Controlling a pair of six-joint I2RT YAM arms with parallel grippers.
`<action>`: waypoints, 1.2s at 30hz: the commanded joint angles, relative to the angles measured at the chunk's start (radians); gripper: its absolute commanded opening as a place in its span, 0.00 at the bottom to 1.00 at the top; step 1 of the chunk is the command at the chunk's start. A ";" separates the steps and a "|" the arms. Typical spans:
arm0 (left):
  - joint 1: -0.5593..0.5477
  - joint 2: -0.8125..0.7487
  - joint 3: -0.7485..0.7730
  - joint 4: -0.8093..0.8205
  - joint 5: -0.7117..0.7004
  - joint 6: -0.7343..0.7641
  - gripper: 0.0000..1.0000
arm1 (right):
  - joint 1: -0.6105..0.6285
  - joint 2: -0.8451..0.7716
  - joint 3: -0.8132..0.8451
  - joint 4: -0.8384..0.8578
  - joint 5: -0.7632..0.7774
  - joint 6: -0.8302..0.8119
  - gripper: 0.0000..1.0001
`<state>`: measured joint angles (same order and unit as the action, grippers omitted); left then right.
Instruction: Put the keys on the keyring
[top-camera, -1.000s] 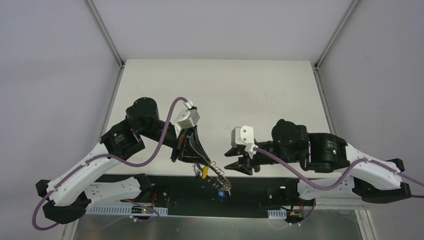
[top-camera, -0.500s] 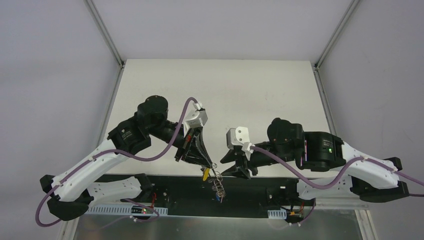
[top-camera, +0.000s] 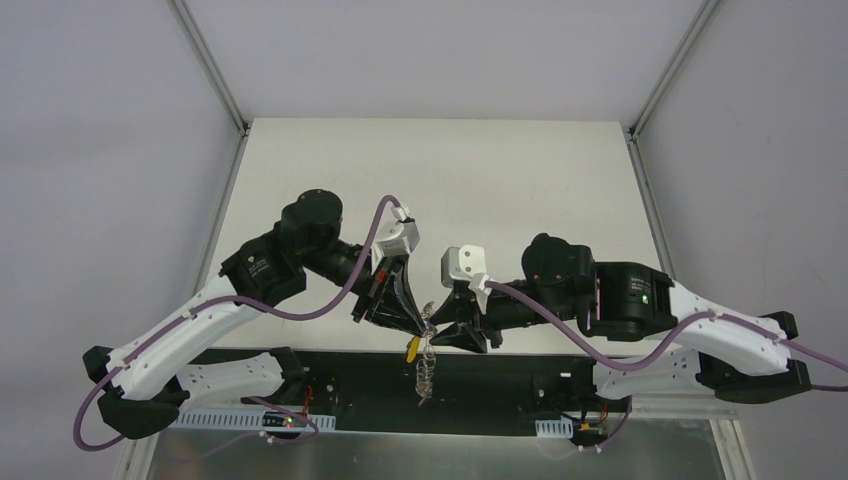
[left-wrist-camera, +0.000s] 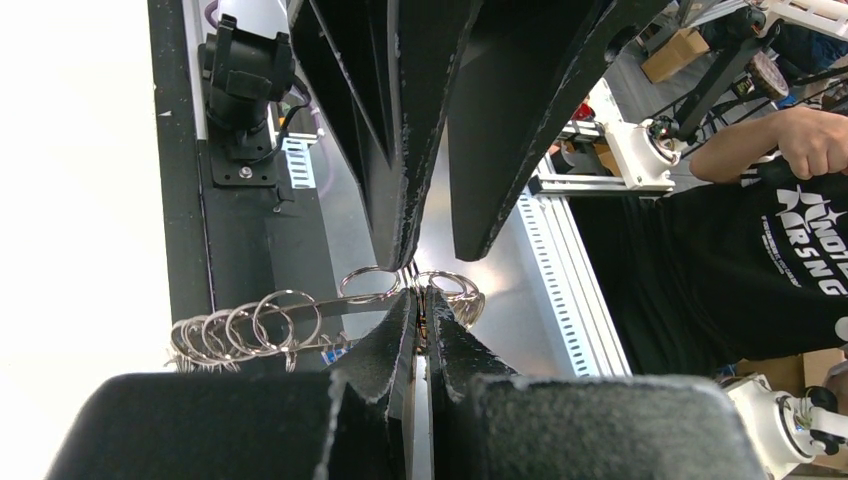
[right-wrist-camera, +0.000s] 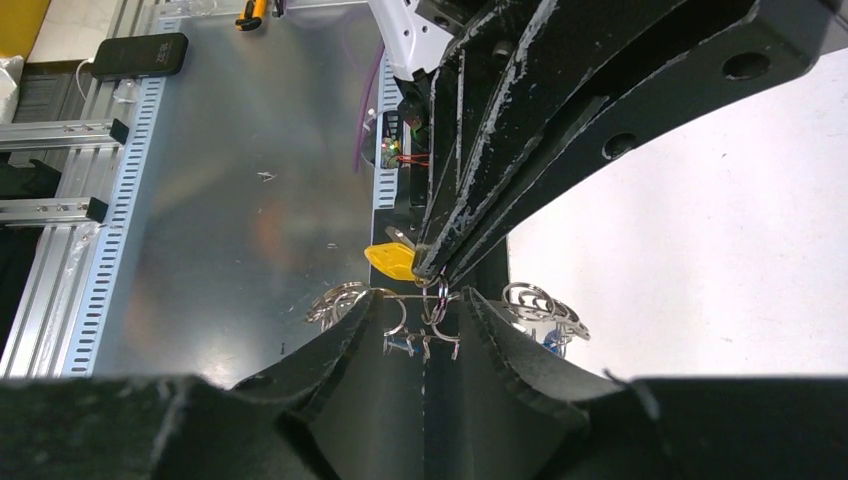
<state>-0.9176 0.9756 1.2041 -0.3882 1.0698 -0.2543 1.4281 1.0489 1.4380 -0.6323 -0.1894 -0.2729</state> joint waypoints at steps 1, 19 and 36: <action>-0.010 -0.004 0.054 0.032 0.029 0.021 0.00 | -0.008 0.010 0.032 0.035 0.018 0.023 0.35; -0.010 -0.008 0.067 0.016 0.013 0.037 0.00 | -0.011 0.045 0.047 -0.010 0.019 0.024 0.00; -0.009 -0.052 0.052 -0.001 -0.087 0.073 0.16 | -0.005 -0.082 -0.059 0.186 0.138 0.067 0.00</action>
<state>-0.9176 0.9657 1.2339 -0.4236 1.0134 -0.2146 1.4200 1.0328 1.3918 -0.5938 -0.1242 -0.2352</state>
